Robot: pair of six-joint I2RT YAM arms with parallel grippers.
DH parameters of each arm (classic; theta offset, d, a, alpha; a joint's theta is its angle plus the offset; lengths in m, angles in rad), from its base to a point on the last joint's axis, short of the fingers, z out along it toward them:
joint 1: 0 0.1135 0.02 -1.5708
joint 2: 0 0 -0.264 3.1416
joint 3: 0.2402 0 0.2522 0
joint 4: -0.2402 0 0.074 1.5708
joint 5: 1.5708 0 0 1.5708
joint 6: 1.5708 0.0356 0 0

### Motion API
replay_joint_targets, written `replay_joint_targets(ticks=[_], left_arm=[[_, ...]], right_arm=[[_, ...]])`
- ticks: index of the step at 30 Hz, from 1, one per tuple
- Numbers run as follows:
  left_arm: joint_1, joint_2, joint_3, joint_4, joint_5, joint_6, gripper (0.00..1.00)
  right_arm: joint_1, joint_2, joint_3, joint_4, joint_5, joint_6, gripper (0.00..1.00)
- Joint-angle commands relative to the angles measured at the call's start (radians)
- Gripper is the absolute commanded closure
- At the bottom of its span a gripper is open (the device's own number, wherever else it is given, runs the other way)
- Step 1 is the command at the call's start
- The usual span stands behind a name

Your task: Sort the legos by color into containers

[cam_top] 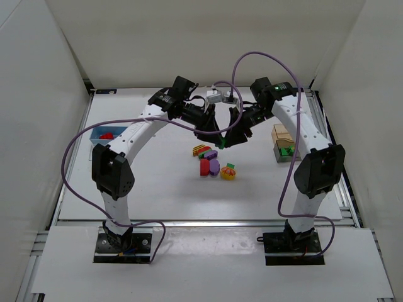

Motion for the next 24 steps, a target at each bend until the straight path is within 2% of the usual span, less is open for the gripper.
replay_joint_targets(ticks=[1, 4, 7, 8, 14, 15, 18, 23, 24], left_arm=[[-0.002, -0.026, 0.025, -0.001, 0.033, -0.002, 0.44], [0.013, -0.051, -0.013, 0.036, 0.043, -0.054, 0.39], [0.041, -0.106, -0.112, 0.183, 0.055, -0.176, 0.3], [0.052, -0.117, -0.134, 0.253, 0.058, -0.202, 0.29], [0.093, -0.231, -0.3, 0.444, 0.011, -0.354, 0.27], [0.102, -0.25, -0.355, 0.526, -0.003, -0.446, 0.26], [0.135, -0.289, -0.409, 0.655, -0.045, -0.593, 0.26], [0.181, -0.278, -0.435, 0.821, -0.074, -0.833, 0.27], [0.185, -0.263, -0.43, 0.858, -0.074, -0.855, 0.27]], right_arm=[[0.002, -0.001, -0.004, -0.188, 0.014, -0.033, 0.99], [-0.015, -0.013, -0.008, -0.182, -0.009, -0.03, 1.0], [-0.053, -0.021, -0.008, -0.157, -0.041, 0.003, 1.0], [-0.065, -0.024, -0.008, -0.148, -0.061, 0.023, 1.0], [-0.13, -0.047, 0.001, -0.09, -0.124, 0.105, 1.0], [-0.136, -0.051, 0.004, -0.084, -0.134, 0.114, 1.0], [-0.163, -0.059, -0.001, -0.006, -0.2, 0.22, 1.0], [-0.182, -0.065, -0.053, 0.284, -0.334, 0.578, 1.0], [-0.182, -0.065, -0.062, 0.336, -0.367, 0.697, 1.0]])
